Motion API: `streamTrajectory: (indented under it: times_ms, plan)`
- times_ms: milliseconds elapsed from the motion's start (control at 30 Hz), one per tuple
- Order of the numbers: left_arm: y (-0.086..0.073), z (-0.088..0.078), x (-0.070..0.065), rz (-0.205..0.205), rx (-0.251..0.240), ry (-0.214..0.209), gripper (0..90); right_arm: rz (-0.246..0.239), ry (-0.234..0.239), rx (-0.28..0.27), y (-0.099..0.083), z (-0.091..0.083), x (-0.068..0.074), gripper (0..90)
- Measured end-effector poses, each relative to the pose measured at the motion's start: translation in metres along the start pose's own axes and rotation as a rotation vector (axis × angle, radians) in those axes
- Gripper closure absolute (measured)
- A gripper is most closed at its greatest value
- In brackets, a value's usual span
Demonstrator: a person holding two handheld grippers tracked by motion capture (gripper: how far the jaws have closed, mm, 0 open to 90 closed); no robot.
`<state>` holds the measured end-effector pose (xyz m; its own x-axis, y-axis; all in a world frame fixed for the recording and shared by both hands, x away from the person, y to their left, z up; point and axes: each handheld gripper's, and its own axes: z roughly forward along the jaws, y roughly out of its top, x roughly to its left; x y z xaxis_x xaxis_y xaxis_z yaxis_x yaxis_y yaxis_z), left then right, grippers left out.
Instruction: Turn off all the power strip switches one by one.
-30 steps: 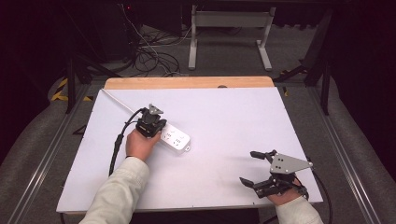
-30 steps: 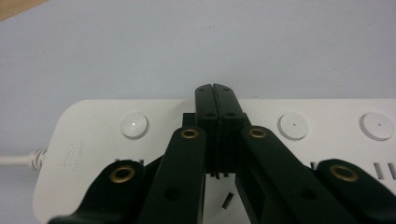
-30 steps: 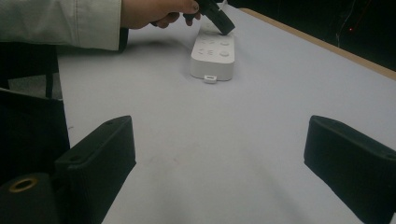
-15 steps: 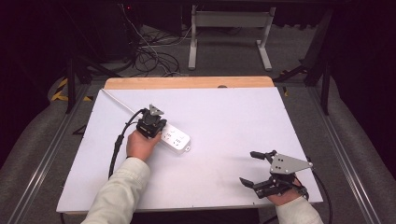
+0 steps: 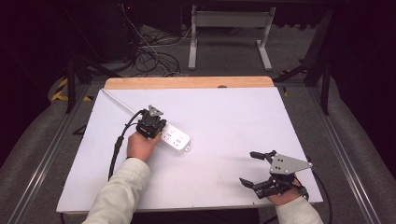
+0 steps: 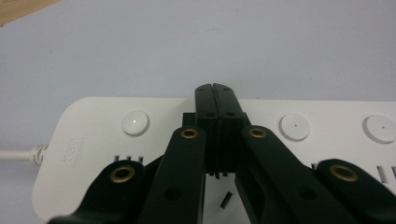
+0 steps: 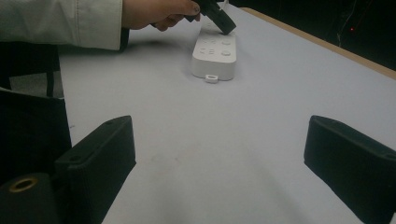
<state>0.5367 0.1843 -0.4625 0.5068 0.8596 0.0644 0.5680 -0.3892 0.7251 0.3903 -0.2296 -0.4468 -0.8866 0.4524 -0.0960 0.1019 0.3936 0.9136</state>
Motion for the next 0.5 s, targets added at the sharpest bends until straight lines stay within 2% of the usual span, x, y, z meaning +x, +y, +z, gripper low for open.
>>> streamTrajectory:
  times_ms: [200,267,300,367,400,433,467,500]
  plan:
    - [0.002,0.001,-0.001,0.017,0.02,0.009,90.0,0.001,0.0,0.002,0.0,0.0,0.0,9.3]
    - [0.007,-0.003,0.0,0.012,0.011,0.009,90.0,0.001,0.002,-0.002,0.0,0.0,0.0,9.3]
    - [0.009,-0.006,0.001,0.008,-0.001,-0.025,90.0,0.001,0.001,-0.002,0.0,0.0,0.0,9.3]
    - [0.015,-0.022,-0.001,0.03,-0.097,-0.023,90.0,0.003,0.002,0.0,0.0,0.0,-0.001,9.3]
    - [0.015,-0.022,-0.001,0.03,-0.097,-0.023,90.0,0.002,0.001,0.001,0.0,0.001,-0.001,9.3]
    - [0.018,-0.028,-0.001,0.031,-0.122,-0.025,90.0,0.002,0.001,0.001,0.0,0.001,-0.001,9.3]
    - [0.02,-0.032,0.002,0.025,-0.128,-0.029,90.0,0.006,-0.002,0.0,0.0,0.001,-0.001,9.3]
    - [0.022,-0.034,0.004,0.019,-0.117,-0.023,90.0,0.01,-0.002,0.0,0.0,0.001,-0.001,9.3]
